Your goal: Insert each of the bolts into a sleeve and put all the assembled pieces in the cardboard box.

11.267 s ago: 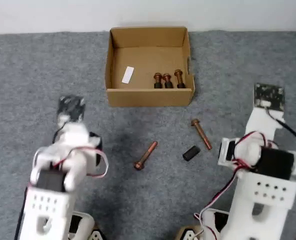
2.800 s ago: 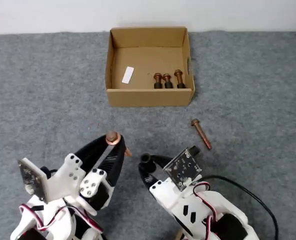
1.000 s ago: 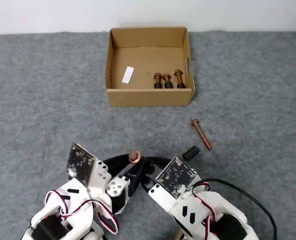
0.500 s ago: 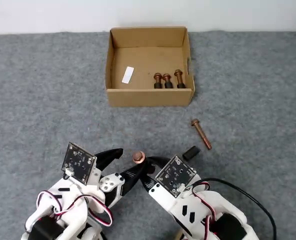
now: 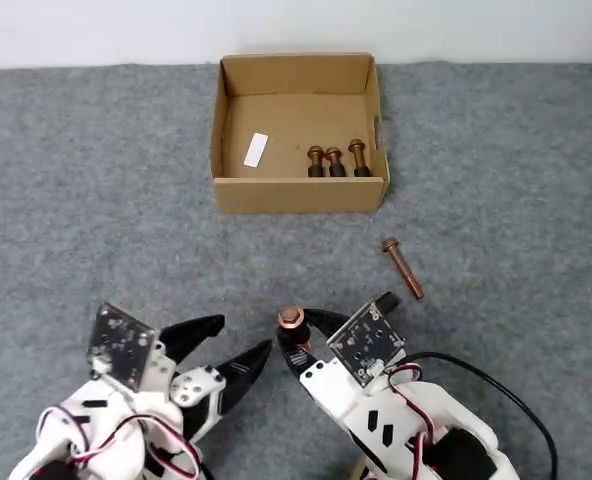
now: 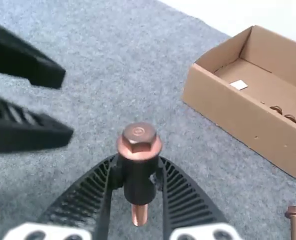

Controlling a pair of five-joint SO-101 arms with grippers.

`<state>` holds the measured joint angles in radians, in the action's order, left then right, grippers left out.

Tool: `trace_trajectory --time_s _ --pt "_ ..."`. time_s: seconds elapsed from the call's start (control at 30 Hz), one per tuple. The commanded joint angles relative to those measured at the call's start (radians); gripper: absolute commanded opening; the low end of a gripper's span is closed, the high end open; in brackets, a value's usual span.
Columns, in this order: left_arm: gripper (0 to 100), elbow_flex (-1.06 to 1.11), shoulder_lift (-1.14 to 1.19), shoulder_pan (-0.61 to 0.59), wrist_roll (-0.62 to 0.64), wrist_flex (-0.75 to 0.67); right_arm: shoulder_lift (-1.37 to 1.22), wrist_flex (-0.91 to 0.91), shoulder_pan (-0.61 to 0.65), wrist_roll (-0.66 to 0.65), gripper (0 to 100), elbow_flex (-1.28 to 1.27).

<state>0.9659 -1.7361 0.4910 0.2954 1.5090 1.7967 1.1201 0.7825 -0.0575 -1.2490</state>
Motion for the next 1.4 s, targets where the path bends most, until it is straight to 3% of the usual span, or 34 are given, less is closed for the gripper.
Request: trace_trajectory --time_s 0.0,0.17,0.4,0.77,1.1,1.3,1.37 --pt "17 -0.042 0.006 -0.115 0.002 -0.037 0.005 -0.036 -0.068 0.023 0.9 0.066" --pt "0 -0.01 0.006 -0.385 -0.044 -0.103 0.004 -0.087 -0.268 0.157 0.9 0.068" --pt "0 0.315 0.005 -0.601 -0.261 -0.175 -0.107 -0.087 -0.424 0.244 0.8 0.121" --pt "1 0.687 0.005 -0.618 -0.245 -0.321 -0.926 -0.156 -0.432 0.319 0.9 0.712" --pt "1 0.722 0.005 -0.687 -0.135 -0.41 -1.635 -0.463 -0.444 0.313 0.9 1.183" --pt "1 0.722 0.005 -0.677 -0.135 -0.41 -2.003 -0.476 -0.444 0.307 0.9 1.491" --pt "1 0.722 0.005 -0.677 -0.135 -0.41 -2.109 -0.476 -0.441 0.252 0.9 1.58"
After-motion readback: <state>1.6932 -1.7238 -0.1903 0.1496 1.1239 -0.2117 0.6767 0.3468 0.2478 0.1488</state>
